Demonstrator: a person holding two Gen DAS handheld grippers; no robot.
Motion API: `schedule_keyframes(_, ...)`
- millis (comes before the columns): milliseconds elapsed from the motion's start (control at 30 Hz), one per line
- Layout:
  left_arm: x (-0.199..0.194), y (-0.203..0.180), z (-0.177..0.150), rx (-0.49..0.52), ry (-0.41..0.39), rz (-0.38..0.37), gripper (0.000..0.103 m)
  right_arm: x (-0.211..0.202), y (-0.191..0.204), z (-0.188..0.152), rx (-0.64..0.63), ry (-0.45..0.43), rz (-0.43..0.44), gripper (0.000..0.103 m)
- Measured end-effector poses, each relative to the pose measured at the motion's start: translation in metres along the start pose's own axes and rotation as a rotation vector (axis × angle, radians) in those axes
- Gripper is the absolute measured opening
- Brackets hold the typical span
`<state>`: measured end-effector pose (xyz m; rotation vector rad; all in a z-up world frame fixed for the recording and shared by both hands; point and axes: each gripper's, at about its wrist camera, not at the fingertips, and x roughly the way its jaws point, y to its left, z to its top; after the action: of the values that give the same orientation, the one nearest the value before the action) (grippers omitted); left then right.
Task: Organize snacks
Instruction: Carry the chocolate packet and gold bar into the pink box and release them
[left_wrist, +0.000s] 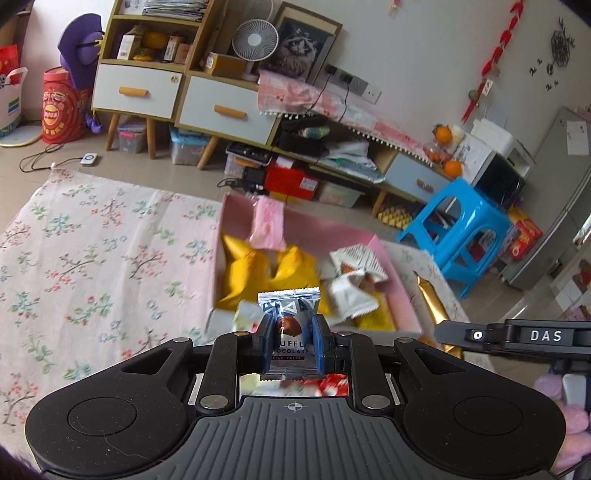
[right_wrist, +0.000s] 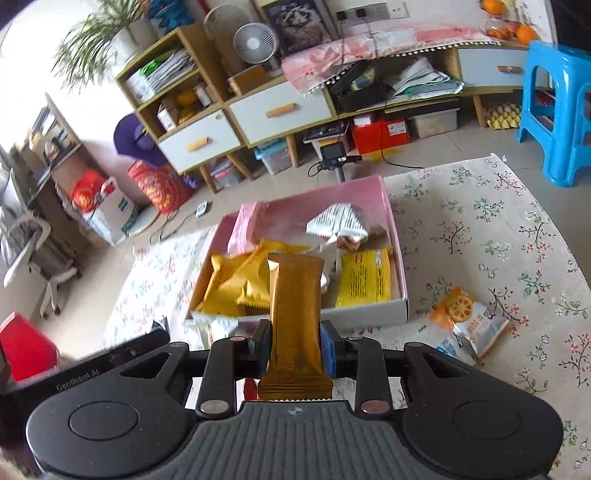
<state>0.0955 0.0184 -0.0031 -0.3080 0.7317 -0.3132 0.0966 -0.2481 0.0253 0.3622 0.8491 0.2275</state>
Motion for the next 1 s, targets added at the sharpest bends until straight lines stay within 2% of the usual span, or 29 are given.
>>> schedule_keyframes(233, 0.015, -0.009, 0.008, -0.016, -0.011, -0.01, 0.019, 0.01, -0.015, 0.015, 0.089, -0.041, 0.001, 0.016)
schedule_keyframes(667, 0.072, -0.03, 0.029, 0.073, 0.003, 0.021, 0.019, 0.041, -0.051, 0.028, 0.23, -0.094, 0.01, 0.017)
schedule_keyframes(1000, 0.125, -0.044, 0.05, 0.13, 0.005, 0.066, 0.019, 0.061, -0.061, 0.028, 0.23, -0.078, 0.009, 0.017)
